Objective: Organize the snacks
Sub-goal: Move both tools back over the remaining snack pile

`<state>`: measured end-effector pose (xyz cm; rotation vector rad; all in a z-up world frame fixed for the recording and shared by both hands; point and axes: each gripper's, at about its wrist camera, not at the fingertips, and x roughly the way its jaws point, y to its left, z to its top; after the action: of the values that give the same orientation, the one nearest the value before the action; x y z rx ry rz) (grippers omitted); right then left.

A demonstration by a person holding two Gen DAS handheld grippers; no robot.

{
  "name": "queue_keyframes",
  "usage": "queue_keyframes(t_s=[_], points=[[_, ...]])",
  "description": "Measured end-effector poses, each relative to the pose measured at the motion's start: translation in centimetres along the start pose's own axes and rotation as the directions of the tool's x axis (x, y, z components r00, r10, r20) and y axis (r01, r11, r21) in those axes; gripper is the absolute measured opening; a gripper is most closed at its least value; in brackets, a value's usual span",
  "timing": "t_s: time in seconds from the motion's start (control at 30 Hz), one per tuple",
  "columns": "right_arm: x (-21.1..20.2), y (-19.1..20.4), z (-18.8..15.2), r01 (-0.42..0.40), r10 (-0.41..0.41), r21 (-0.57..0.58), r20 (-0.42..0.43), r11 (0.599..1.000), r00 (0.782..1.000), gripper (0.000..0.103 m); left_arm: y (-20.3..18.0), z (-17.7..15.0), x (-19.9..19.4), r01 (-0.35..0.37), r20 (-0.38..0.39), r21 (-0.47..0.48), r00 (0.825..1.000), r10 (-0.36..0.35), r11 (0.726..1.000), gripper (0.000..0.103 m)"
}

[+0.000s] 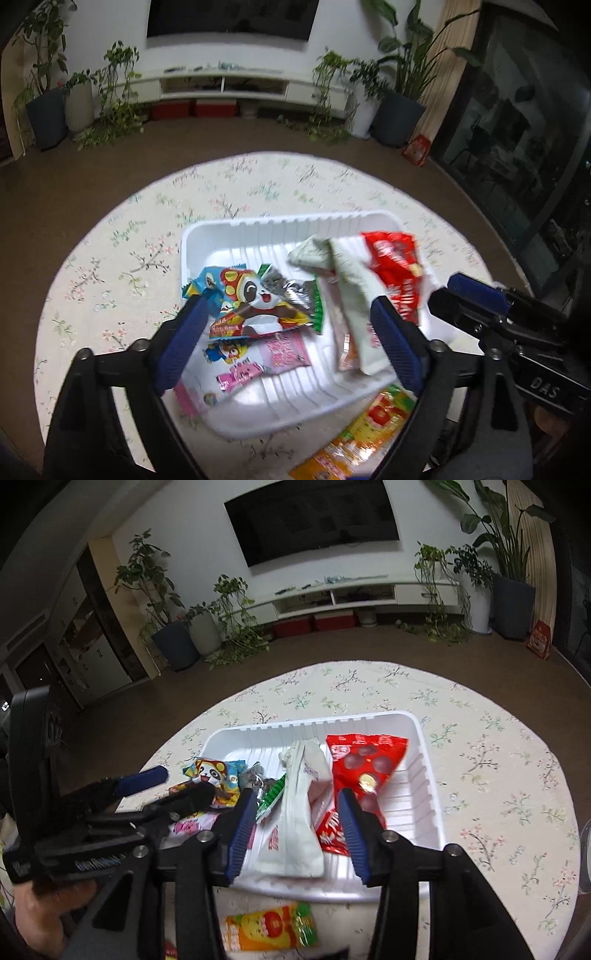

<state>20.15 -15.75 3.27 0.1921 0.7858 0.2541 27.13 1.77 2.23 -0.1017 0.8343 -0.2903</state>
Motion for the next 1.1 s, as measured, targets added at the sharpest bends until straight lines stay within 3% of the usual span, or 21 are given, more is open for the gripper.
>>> queue_keyframes(t_s=[0.1,0.17,0.27,0.43,0.6,0.67,0.77,0.97,1.1], points=[[-2.3,-1.3,-1.1,-0.021,0.02,0.028,0.019,0.999,1.0,0.051,-0.3,-1.0,-3.2,0.025,0.052,0.001,0.998,-0.025,1.0,0.094],[-4.3,-2.4,-2.4,-0.047,0.046,0.05,0.027,0.998,0.999,0.06,-0.7,-2.8,-5.9,0.016,0.106,0.022,0.994,-0.018,1.0,0.103],[-7.2,-3.3,-4.9,-0.045,0.043,0.042,0.057,0.998,0.997,0.072,-1.4,-6.1,-9.0,-0.024,0.147,0.055,0.989,0.016,0.998,0.103],[-10.0,-4.2,-9.0,-0.021,0.016,0.079,0.063,0.997,0.998,0.076,-2.6,-12.2,-11.7,-0.068,0.124,0.064,0.991,0.06,0.996,0.103],[-10.6,-4.4,-11.6,-0.002,0.0,0.101,0.018,0.995,1.0,0.078,-2.9,-18.4,-13.1,-0.058,0.08,-0.039,0.995,0.061,0.998,0.103],[-10.5,-3.8,-12.4,0.018,-0.018,0.077,0.0,0.997,1.0,0.078,-2.7,-20.4,-12.4,-0.078,0.012,-0.097,0.997,0.079,0.992,0.103],[-10.6,-2.6,-13.2,0.041,-0.041,0.016,-0.003,0.999,0.999,0.078,-2.3,-21.9,-11.2,-0.084,-0.087,-0.16,0.994,0.071,0.983,0.101],[-9.9,-2.0,-13.9,0.046,-0.046,-0.015,-0.034,0.999,0.998,0.078,-2.8,-21.4,-11.1,-0.079,-0.069,-0.125,0.995,0.071,0.989,0.101],[-9.6,-2.5,-14.0,0.052,-0.051,0.008,-0.05,0.999,0.997,0.078,-2.9,-21.1,-10.0,-0.08,-0.101,-0.106,0.992,0.069,0.991,0.086]])
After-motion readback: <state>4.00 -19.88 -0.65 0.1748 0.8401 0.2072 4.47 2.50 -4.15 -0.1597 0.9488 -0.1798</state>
